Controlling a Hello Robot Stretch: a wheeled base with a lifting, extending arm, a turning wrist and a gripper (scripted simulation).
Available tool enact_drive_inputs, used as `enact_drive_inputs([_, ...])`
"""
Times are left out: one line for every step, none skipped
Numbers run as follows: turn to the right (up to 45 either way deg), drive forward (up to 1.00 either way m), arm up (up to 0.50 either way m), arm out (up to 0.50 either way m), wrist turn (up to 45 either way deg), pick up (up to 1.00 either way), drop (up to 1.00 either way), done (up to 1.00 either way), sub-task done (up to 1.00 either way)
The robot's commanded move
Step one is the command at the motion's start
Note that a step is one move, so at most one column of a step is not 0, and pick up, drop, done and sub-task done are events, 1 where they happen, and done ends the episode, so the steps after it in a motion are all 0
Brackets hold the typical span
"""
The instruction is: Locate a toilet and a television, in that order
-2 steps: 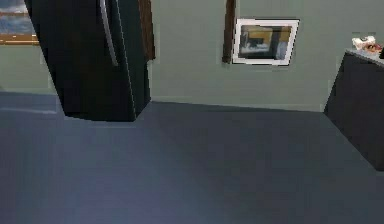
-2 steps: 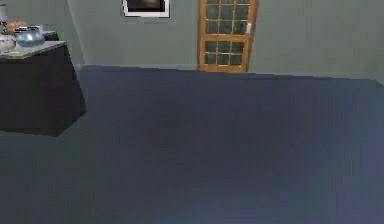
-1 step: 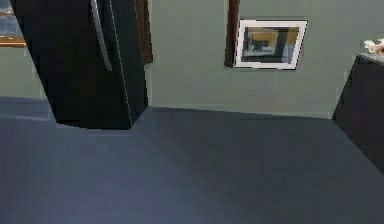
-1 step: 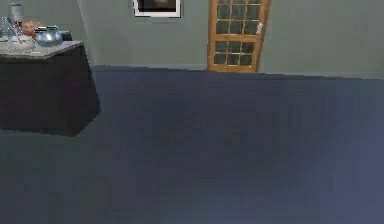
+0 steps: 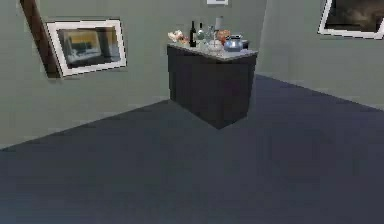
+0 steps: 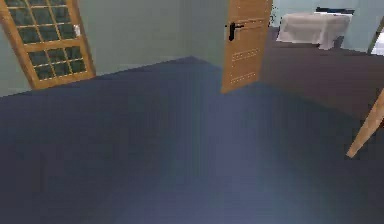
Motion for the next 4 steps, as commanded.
enact_drive_inputs([45.0,0.0,0.0,0.0,0.0,0.0,0.0,0.0,0.0])
enact_drive_inputs([6.0,0.0,0.0,0.0,0.0,0.0,0.0,0.0,0.0])
enact_drive_inputs([0.0,0.3,0.0,0.0,0.0,0.0,0.0,0.0,0.0])
enact_drive_inputs([-45.0,0.0,0.0,0.0,0.0,0.0,0.0,0.0,0.0])
